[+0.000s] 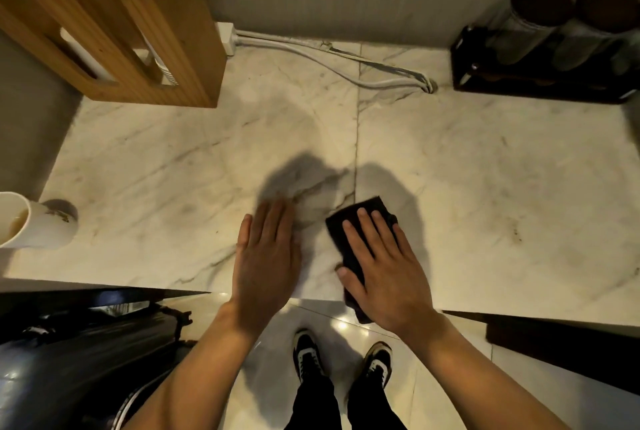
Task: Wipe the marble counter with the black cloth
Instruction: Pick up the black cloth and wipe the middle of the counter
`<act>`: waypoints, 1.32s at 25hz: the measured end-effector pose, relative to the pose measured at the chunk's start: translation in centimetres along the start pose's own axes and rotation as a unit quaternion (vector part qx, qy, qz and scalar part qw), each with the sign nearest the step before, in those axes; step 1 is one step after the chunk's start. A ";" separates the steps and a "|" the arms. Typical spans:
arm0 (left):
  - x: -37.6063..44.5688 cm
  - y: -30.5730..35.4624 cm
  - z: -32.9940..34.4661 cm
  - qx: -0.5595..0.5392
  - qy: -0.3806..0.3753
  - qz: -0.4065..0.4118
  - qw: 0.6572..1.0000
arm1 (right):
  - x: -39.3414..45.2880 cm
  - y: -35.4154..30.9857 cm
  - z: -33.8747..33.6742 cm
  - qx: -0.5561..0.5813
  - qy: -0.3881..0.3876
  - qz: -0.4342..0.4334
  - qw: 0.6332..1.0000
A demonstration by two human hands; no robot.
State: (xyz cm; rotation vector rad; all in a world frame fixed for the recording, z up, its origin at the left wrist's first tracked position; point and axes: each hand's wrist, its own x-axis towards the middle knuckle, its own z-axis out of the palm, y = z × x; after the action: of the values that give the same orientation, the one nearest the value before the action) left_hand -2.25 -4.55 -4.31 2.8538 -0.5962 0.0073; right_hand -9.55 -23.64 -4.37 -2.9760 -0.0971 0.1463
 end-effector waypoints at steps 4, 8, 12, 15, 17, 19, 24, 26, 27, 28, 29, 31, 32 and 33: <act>-0.1 2.3 0.8 -0.009 -0.010 -0.003 1.000 | -0.9 3.2 -0.7 -0.019 -0.014 -0.041 0.999; 0.4 3.8 1.4 -0.013 -0.013 0.001 1.000 | -0.8 5.3 -1.0 -0.022 -0.015 -0.077 0.997; 1.6 4.9 1.5 -0.008 -0.022 0.011 1.000 | 0.5 7.1 -1.3 -0.026 -0.017 -0.089 0.996; 2.7 5.3 1.7 0.003 -0.031 0.017 0.999 | 2.0 8.0 -1.4 -0.036 -0.015 -0.092 0.995; 3.7 5.4 1.8 0.012 -0.039 0.011 0.999 | 3.2 8.6 -1.5 -0.035 -0.014 -0.092 0.995; 4.6 5.6 2.0 0.013 -0.044 0.002 0.999 | 4.3 8.9 -1.7 -0.037 -0.012 -0.088 0.995; 5.4 5.9 2.6 0.018 -0.066 -0.001 0.998 | 7.2 9.5 -2.0 -0.041 -0.005 -0.074 0.996; 5.5 5.9 2.6 0.040 -0.085 0.000 0.996 | 8.5 9.7 -2.2 -0.040 0.000 -0.067 0.997; 5.6 5.9 2.5 0.050 -0.098 -0.001 0.994 | 9.2 9.8 -2.2 -0.039 0.002 -0.064 0.997; 5.7 5.9 2.6 0.060 -0.111 -0.003 0.992 | 9.9 9.8 -2.3 -0.037 0.003 -0.057 0.998; 5.9 5.9 2.6 0.068 -0.121 -0.006 0.990 | 10.6 9.8 -2.4 -0.036 0.004 -0.049 0.998; 6.0 6.0 2.4 0.076 -0.122 -0.012 0.990 | 12.0 9.7 -2.5 -0.035 0.005 -0.029 0.999; 6.0 6.1 2.4 0.073 -0.119 -0.014 0.990 | 12.7 9.6 -2.5 -0.035 0.005 -0.016 0.999; 6.1 6.0 2.3 0.065 -0.117 -0.017 0.991 | 13.5 9.6 -2.6 -0.032 0.006 -0.001 0.999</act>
State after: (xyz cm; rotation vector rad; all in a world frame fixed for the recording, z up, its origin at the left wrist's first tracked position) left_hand 0.83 -12.85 -4.95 3.0149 -0.6132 -0.3078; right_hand 4.65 -32.49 -4.65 -3.0410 -0.1047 0.1263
